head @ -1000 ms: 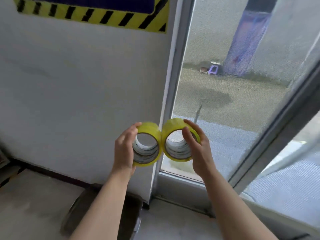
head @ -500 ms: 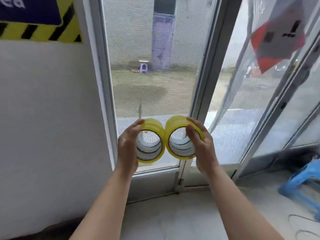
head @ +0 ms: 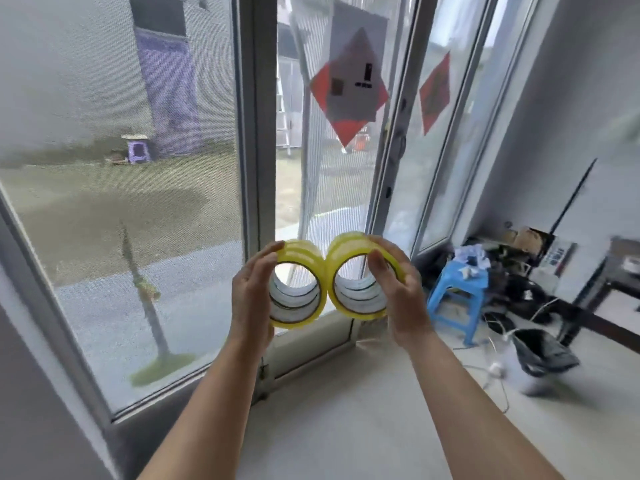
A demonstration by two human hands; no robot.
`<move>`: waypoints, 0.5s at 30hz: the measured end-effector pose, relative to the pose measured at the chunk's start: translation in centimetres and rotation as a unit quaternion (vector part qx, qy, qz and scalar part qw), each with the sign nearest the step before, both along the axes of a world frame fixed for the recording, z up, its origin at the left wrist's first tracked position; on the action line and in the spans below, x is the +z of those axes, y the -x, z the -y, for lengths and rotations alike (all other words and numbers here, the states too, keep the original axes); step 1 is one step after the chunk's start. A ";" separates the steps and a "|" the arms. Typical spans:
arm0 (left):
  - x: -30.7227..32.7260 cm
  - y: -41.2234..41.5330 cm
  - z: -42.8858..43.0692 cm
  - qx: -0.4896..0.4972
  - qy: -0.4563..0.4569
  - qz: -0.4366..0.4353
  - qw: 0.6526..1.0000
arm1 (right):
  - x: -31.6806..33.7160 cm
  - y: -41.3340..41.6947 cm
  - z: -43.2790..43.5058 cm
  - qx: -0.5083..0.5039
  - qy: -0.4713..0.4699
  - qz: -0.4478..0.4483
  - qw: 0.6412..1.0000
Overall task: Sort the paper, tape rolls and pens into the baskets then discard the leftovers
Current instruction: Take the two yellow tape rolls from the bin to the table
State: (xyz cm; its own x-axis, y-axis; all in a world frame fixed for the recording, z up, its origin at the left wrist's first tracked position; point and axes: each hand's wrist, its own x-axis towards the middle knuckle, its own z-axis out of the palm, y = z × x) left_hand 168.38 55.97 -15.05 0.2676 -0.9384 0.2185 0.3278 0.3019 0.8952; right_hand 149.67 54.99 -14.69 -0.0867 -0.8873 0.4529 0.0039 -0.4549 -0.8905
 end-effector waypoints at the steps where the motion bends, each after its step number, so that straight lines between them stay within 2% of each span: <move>1: 0.0 1.7 0.3 -0.010 0.005 0.003 1.000 | 0.1 1.6 -0.3 -0.015 0.001 0.002 1.000; 15: -0.2 27.4 3.3 -0.161 -0.006 -0.006 0.987 | 0.7 26.8 -3.5 -0.153 -0.009 0.006 0.988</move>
State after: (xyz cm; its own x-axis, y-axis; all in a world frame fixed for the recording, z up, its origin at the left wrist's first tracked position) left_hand 140.95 52.71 -15.21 -0.0432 -0.9777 0.2056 0.4161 0.1695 0.8934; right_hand 122.88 58.46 -13.99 -0.3580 -0.8268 0.4338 -0.1199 -0.4200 -0.8995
